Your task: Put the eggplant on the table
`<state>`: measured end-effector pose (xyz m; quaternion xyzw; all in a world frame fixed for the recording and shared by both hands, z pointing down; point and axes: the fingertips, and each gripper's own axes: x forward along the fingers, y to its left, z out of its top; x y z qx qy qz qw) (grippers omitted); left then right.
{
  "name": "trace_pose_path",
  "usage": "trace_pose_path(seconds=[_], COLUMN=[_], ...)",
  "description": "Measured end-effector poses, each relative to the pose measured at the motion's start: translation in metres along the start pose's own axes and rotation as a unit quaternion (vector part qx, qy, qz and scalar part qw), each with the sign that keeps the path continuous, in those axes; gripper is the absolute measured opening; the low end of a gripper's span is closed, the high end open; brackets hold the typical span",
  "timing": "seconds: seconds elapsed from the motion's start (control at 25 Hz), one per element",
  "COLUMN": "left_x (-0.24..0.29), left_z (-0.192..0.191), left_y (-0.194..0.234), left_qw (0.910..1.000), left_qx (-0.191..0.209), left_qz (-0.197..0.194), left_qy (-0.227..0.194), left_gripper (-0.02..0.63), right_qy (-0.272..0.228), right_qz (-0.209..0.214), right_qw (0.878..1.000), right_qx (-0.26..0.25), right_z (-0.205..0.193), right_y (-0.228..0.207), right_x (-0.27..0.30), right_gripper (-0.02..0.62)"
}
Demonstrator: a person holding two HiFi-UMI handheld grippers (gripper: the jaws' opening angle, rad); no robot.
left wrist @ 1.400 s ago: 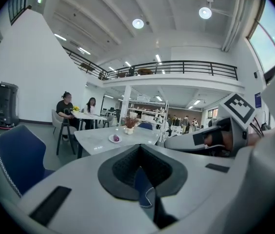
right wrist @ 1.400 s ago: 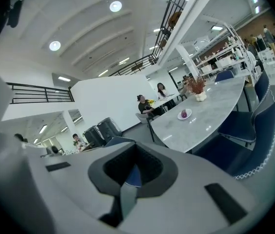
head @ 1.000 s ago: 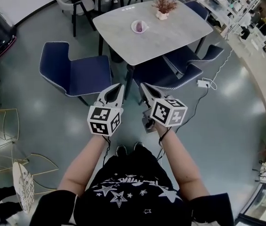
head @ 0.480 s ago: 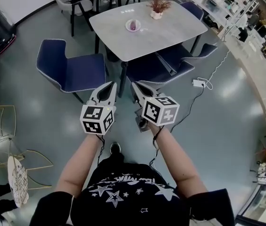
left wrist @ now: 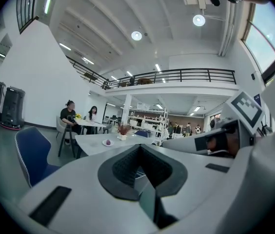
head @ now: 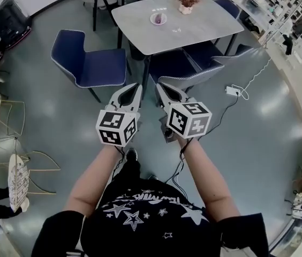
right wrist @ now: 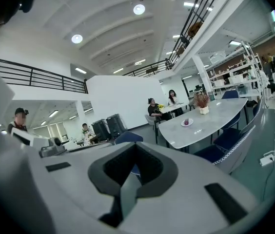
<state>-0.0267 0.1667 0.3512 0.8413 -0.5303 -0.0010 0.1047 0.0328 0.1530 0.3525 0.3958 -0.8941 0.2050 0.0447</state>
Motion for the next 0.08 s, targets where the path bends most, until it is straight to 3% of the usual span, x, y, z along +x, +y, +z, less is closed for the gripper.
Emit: trace_pose_path(seconds=[0.08], left_x=[-0.0061], left_z=[-0.0015], left_y=[-0.0087], left_qw=[1.0000], left_qx=[-0.001], left_qz=[0.000], left_qy=[-0.002], left_gripper=[0.008], right_qy=[0.002], right_qz=[-0.001], right_qw=[1.000], right_qx=[-0.010], right_z=[-0.0051], right_y=[0.0021], right_x=[-0.0090], right_gripper=[0.006])
